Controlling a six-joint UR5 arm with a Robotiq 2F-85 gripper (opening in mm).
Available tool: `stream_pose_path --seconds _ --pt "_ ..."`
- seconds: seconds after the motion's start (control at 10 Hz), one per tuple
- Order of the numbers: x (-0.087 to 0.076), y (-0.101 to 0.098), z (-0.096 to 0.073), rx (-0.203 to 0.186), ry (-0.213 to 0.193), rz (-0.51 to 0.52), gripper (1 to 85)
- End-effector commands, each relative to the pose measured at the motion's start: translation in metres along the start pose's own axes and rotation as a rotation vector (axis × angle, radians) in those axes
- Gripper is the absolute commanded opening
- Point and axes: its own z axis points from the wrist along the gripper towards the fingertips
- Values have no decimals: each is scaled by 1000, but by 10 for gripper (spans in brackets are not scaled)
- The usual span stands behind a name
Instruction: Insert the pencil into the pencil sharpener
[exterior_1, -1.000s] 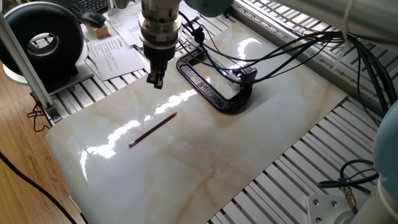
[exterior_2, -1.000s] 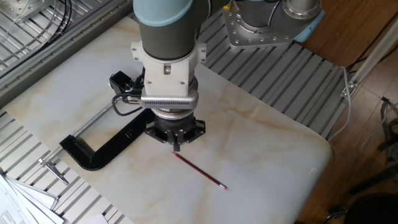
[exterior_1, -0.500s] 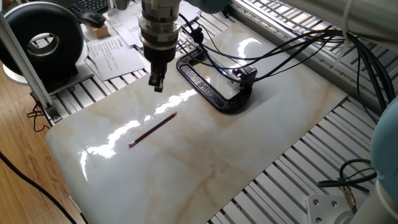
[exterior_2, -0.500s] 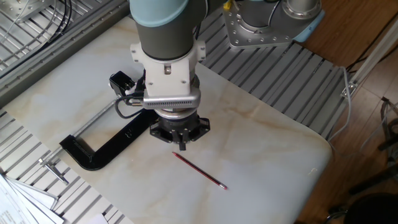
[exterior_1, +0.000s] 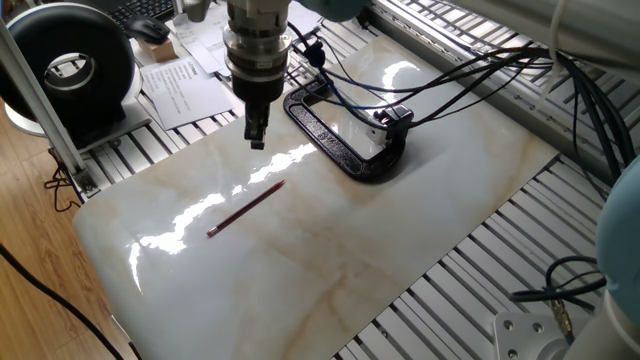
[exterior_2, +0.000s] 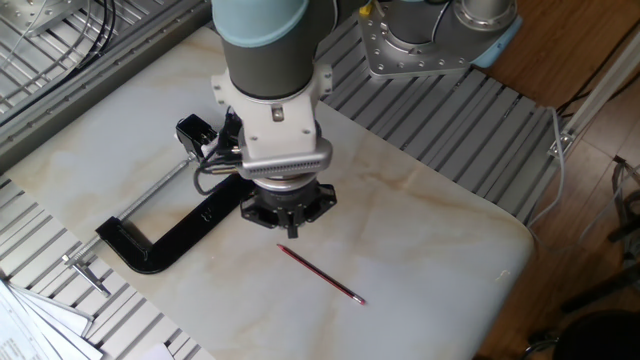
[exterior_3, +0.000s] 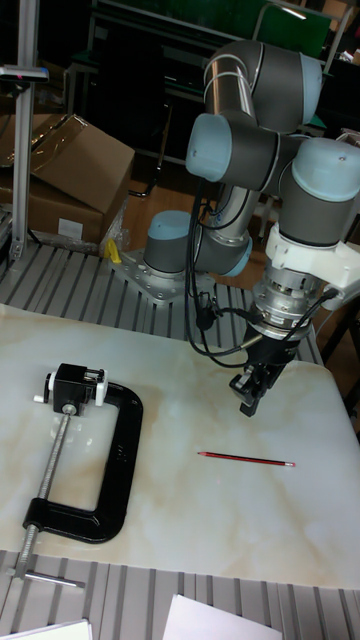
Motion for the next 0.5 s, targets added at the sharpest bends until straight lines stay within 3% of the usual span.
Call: stream_pose_path --seconds 0.0,0.4 --pt "-13 16 2 -25 -33 -27 850" --pt "-5 8 -7 -28 -38 -56 850"
